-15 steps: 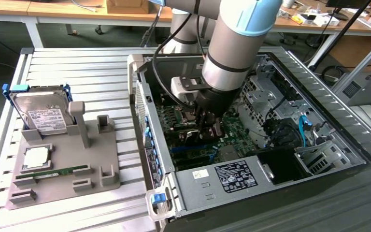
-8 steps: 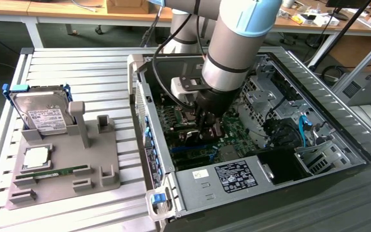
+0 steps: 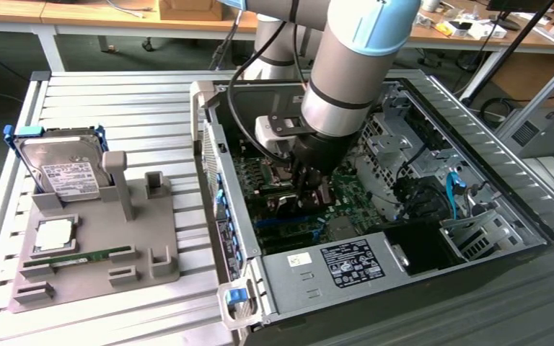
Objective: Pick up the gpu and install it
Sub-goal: 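Insert the gpu into the slot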
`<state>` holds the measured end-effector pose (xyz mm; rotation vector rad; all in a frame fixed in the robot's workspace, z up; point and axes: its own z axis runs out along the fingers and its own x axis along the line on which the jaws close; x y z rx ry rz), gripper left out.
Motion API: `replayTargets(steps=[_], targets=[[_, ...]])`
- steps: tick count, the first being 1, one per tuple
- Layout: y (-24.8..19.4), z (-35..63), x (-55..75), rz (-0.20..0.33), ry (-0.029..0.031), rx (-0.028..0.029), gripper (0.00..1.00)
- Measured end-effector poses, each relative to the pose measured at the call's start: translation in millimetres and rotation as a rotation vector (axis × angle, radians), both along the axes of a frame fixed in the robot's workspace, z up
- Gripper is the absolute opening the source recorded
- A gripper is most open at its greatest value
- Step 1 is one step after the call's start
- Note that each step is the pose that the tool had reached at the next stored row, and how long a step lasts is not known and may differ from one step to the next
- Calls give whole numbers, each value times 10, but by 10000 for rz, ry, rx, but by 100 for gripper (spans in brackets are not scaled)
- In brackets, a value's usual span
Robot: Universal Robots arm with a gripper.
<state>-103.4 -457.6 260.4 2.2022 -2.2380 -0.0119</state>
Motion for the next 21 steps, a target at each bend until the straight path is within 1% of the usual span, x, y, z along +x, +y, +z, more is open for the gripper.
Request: replayTargets(steps=[14,21], targets=[[0,17,1,38,0,0,27],[-1,18,3,175,1,-3,27]])
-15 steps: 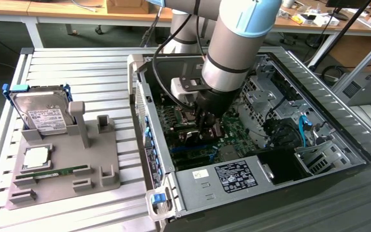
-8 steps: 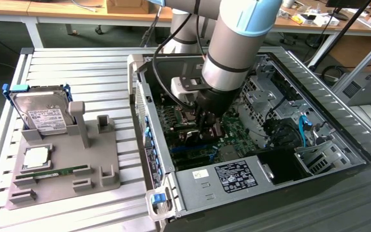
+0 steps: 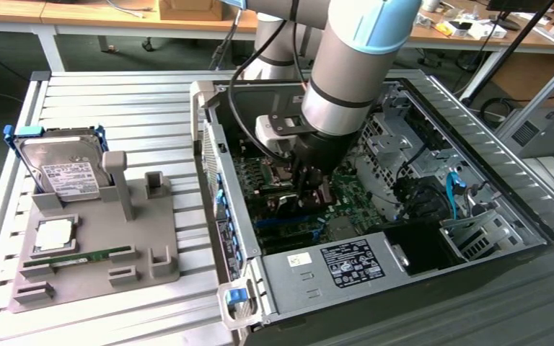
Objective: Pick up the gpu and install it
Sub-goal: 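Insert the gpu into the slot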
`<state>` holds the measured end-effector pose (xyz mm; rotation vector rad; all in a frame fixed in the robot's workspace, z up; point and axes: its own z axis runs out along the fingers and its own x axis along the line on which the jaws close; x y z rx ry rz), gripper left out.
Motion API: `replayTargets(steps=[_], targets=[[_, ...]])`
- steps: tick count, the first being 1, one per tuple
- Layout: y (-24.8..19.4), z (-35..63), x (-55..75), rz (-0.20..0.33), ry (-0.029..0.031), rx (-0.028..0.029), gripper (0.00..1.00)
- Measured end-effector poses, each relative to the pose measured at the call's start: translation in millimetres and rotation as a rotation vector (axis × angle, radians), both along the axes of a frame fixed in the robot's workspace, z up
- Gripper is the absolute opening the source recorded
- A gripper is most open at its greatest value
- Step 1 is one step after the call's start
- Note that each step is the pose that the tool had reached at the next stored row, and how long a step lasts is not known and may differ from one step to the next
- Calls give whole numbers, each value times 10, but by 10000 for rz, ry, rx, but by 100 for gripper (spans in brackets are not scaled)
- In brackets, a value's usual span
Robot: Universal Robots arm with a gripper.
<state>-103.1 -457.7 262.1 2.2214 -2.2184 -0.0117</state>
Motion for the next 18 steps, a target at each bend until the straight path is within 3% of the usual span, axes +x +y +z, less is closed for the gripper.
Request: replayTargets(steps=[18], targets=[[16,-1,2,135,0,0,27]])
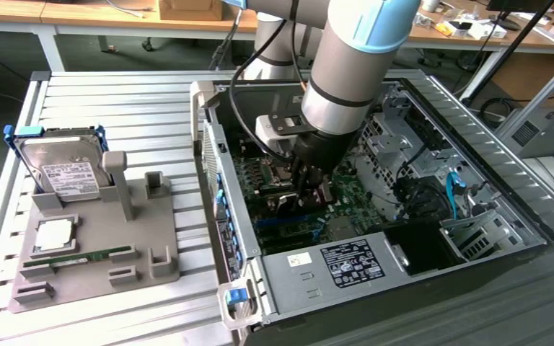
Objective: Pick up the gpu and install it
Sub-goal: 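Insert the gpu into the slot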
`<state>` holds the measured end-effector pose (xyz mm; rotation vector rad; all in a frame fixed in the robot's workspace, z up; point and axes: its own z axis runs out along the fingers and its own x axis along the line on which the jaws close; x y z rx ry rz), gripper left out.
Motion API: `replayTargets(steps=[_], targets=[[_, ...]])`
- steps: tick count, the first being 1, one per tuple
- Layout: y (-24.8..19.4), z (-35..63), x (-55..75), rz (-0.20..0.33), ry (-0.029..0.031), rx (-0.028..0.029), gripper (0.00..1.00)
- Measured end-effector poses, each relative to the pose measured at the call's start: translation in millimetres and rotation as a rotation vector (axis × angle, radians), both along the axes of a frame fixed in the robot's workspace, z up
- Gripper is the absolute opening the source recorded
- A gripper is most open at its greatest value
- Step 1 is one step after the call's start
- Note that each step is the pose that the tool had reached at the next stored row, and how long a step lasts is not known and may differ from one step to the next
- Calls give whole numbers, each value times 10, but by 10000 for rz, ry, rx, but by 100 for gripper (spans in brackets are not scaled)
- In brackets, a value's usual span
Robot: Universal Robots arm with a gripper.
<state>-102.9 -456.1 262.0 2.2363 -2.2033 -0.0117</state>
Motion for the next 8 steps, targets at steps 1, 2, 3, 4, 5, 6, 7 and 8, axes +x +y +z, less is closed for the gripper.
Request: replayTargets(steps=[1,2,3,4,5,6,7,8], targets=[[0,-2,0,0,0,1,27],[0,-4,0,0,0,0,27],[0,-4,0,0,0,1,27],[0,-5,0,-1,0,1,27],[0,-5,0,0,0,0,27],[0,-5,0,0,0,1,27],[0,-4,0,0,0,0,27],[0,-5,0,0,-1,1,27]])
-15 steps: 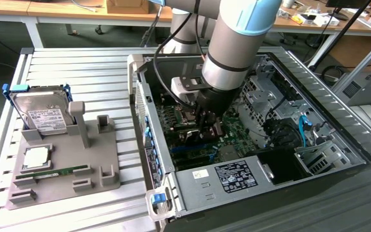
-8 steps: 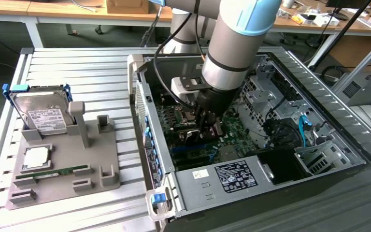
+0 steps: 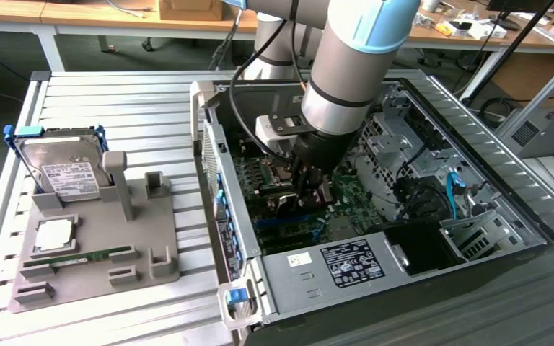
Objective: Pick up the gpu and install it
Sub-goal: 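Insert the gpu into the slot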
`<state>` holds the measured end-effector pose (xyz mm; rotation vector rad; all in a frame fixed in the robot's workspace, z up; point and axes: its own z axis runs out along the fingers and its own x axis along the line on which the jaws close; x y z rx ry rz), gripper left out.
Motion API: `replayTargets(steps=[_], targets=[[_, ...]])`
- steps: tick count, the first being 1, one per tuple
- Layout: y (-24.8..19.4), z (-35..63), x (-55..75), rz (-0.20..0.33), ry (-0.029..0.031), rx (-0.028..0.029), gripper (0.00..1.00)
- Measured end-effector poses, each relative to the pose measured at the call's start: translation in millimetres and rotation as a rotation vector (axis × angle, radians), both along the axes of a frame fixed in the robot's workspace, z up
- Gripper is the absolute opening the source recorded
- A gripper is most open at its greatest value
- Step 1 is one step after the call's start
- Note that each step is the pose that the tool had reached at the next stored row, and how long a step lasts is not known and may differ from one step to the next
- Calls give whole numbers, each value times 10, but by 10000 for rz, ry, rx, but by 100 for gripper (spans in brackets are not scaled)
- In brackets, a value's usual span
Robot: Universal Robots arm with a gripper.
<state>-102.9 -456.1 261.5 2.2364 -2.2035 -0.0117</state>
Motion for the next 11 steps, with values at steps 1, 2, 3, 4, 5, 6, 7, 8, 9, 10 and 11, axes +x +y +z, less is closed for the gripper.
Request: replayTargets(steps=[1,2,3,4,5,6,7,8,9,10,11], targets=[[0,-4,0,0,-1,1,27],[0,-10,0,-7,-2,4,27],[0,-10,0,-13,-1,2,27],[0,-9,0,-15,0,0,27],[0,-9,0,-18,1,-1,27],[0,-9,0,-21,1,-1,27],[0,-9,0,-34,1,-1,27],[0,-9,0,-70,1,-1,27],[0,-9,0,-119,1,-1,27],[0,-9,0,-158,1,-1,27],[-1,-9,0,-202,1,-1,27]])
